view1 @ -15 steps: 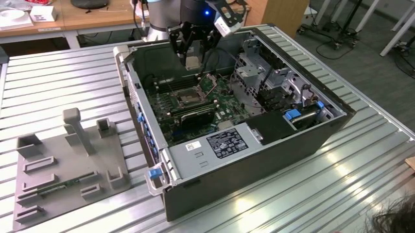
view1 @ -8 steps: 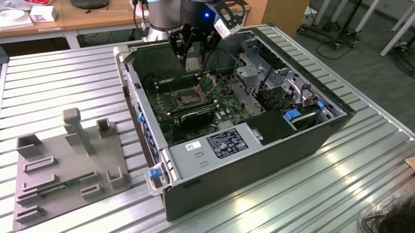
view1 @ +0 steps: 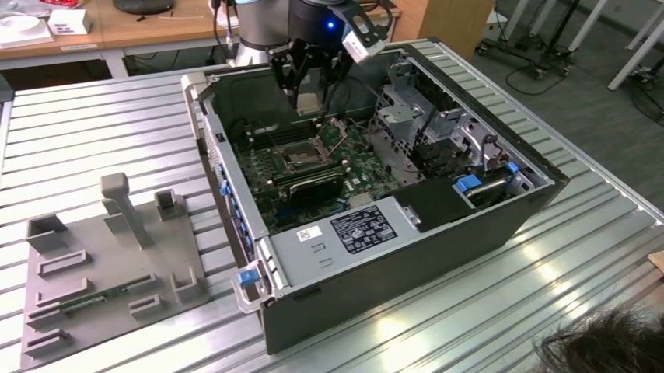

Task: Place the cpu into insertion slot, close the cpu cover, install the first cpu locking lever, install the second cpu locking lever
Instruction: 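Place the cpu into insertion slot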

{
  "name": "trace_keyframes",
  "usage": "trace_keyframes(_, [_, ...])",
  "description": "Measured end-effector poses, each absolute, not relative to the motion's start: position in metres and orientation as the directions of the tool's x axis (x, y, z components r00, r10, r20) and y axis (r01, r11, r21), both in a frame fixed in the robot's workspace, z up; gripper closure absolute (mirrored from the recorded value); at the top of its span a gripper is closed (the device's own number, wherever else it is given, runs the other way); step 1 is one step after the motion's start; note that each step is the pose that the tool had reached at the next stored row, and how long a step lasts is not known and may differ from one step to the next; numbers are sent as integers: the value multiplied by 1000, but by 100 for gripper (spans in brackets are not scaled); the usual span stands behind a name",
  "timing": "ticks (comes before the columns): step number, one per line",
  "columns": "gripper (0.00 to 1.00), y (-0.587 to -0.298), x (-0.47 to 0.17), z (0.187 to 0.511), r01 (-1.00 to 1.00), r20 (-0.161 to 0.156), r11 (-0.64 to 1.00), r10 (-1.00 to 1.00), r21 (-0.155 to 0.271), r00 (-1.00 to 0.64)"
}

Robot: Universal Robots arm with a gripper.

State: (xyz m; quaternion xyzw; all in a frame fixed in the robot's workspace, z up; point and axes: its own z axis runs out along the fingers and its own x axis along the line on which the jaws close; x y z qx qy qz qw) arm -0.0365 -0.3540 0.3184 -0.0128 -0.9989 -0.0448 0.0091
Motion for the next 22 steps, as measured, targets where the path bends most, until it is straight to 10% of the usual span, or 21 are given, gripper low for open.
trace_keyframes(22, [46,-354,-36,313,26,19,996,25,89,-1000])
